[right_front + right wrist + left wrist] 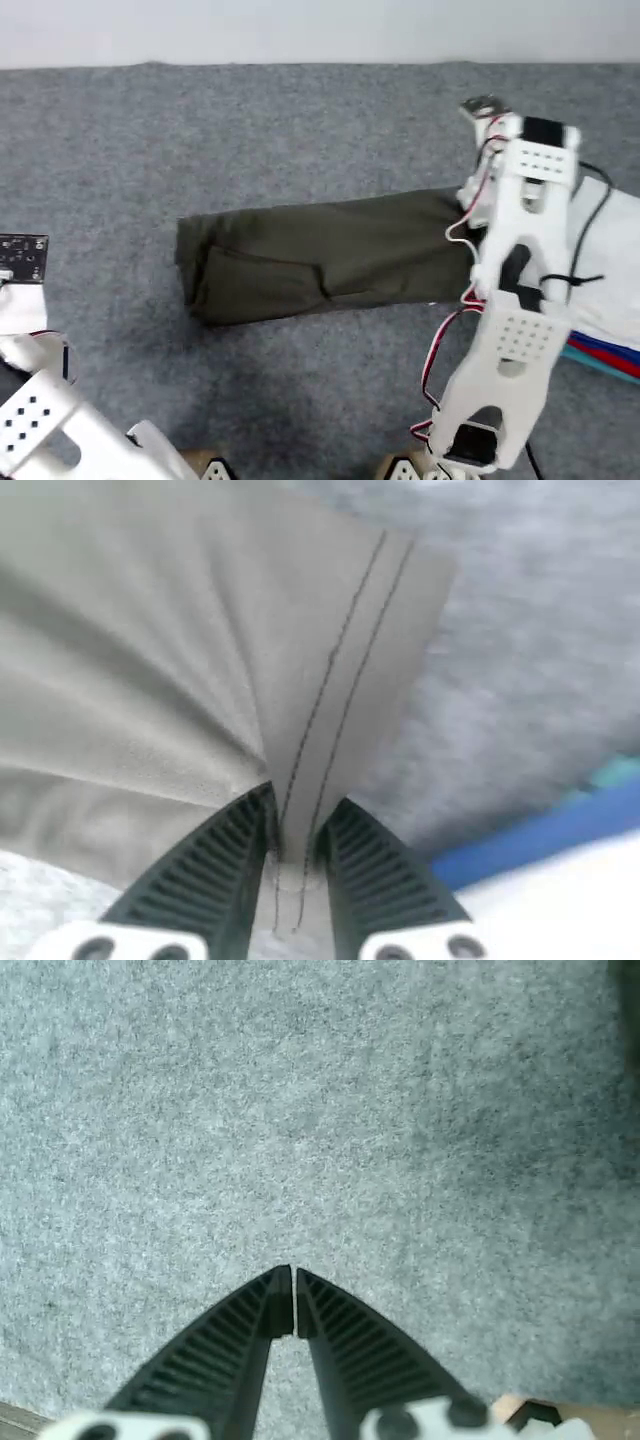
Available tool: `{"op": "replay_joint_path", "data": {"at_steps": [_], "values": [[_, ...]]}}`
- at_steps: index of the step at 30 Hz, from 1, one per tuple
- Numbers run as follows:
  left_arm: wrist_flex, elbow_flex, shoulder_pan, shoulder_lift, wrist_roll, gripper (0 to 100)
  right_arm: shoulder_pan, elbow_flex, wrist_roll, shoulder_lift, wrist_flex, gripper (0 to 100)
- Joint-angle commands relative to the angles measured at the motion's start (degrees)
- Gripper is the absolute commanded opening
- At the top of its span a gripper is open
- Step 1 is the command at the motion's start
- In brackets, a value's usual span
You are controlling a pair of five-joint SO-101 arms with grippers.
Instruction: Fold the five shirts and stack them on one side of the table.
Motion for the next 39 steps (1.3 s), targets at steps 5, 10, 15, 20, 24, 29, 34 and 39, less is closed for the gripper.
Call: {"op": "replay_joint_path", "data": {"at_steps": [5, 10, 15, 20, 24, 29, 34, 39], "values": [[0.35, -2.07, 0.35, -0.97, -0.09, 2, -4.7, -0.35, 3.69, -10.33, 6.73, 1.0], [0.35, -2.51, 0.18, -0.97, -0.09, 2, -13.23, 0.0, 1.85, -17.01, 7.08, 1.0], [0.44, -2.51, 0.09, -0.97, -0.09, 2, -22.2, 2.37, -1.32, -22.81, 7.08, 1.0], [0.09, -2.15, 0.26, -0.97, -0.09, 2, -32.13, 3.08, -5.98, -25.1, 6.9, 1.0], [0.0, -2.15, 0.35, -0.97, -0.09, 2, -40.75, 3.08, -8.97, -23.34, 5.05, 1.0], [0.09, -1.98, 0.35, -0.97, -0.09, 2, -47.34, 2.81, -12.04, -17.01, -2.15, 1.0], [0.18, -1.98, 0.35, -0.97, -0.09, 2, -52.53, 2.81, -12.4, -11.47, -7.6, 1.0], [0.0, 0.04, 0.35, -0.97, -0.09, 2, -55.6, 2.73, -12.22, -8.13, -12.88, 1.0]]}}
